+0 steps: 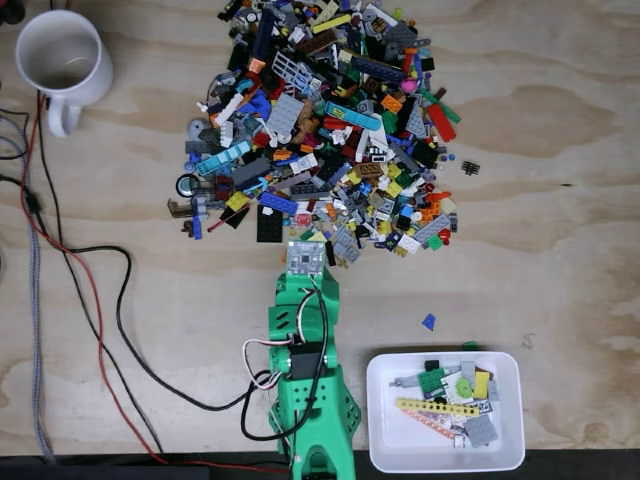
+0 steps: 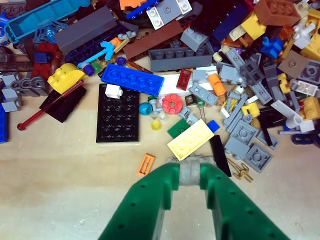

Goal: Find the closest Lego and put it in the bin.

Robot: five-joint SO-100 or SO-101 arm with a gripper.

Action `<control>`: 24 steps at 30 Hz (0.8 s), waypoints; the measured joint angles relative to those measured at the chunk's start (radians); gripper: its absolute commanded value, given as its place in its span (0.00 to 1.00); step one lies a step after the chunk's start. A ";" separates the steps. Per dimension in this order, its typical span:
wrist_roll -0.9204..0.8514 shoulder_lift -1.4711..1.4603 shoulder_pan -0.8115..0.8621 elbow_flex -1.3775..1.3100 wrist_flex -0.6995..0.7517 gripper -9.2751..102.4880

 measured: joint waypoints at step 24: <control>0.023 -0.029 0.000 0.020 -0.029 0.11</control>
